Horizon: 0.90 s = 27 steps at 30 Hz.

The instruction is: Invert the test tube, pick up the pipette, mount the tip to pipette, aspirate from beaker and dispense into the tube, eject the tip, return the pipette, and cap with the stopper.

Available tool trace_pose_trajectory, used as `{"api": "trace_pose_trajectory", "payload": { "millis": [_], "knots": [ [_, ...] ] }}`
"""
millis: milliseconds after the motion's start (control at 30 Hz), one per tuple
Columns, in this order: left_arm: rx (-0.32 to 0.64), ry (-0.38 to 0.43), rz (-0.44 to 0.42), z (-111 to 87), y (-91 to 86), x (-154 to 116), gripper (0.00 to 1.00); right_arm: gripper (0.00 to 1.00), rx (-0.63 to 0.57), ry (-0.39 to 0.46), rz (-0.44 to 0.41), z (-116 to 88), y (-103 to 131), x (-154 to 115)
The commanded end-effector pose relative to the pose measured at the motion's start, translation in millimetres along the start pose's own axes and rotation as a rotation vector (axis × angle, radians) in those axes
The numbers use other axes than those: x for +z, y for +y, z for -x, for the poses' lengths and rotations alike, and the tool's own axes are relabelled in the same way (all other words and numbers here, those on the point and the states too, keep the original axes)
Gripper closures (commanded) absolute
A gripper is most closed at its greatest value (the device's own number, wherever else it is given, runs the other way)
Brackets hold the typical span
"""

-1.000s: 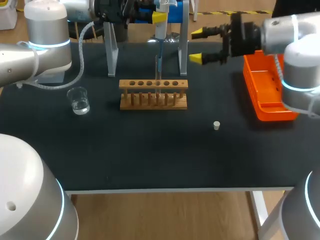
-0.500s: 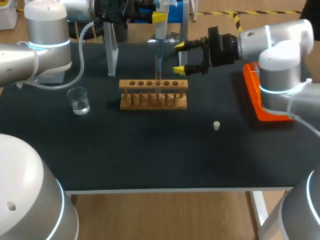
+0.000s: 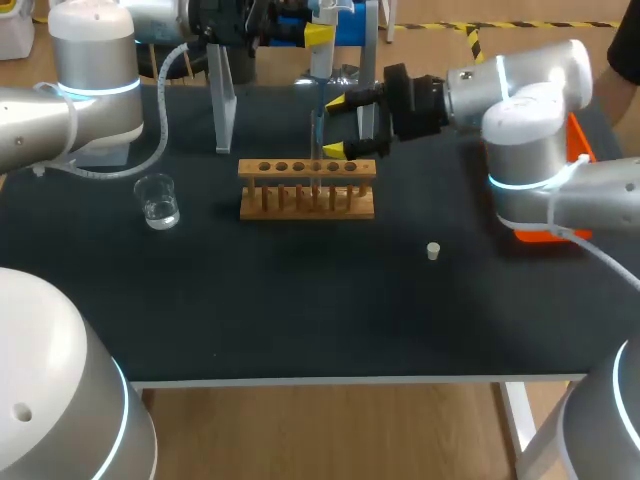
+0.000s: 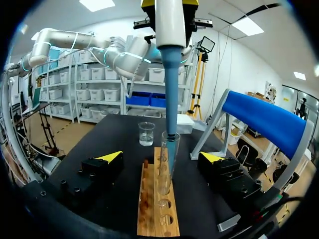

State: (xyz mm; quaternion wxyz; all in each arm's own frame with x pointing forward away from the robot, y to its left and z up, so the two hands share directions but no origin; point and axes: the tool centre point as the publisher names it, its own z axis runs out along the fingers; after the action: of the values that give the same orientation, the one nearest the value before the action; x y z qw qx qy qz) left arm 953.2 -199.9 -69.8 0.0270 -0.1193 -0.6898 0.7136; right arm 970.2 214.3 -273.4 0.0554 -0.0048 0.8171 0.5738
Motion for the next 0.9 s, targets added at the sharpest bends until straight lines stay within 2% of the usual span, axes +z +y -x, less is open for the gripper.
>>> {"api": "trace_pose_trajectory", "payload": {
  "millis": [33, 467, 900],
  "knots": [
    [0.000, 0.006, 0.000, 1.4, -0.4, -1.2, 1.00, 0.00, 0.005, -0.001, -0.002, 4.1, -2.5, 13.1],
    [0.000, 0.006, 0.000, 1.4, -0.4, -1.2, 1.00, 0.00, 0.009, -0.051, -0.045, 3.5, -13.1, 34.1],
    [0.000, 0.006, 0.000, 1.4, -0.4, -1.2, 1.00, 0.00, -0.039, -0.053, -0.020, 2.7, -13.7, 45.6]
  ]
}}
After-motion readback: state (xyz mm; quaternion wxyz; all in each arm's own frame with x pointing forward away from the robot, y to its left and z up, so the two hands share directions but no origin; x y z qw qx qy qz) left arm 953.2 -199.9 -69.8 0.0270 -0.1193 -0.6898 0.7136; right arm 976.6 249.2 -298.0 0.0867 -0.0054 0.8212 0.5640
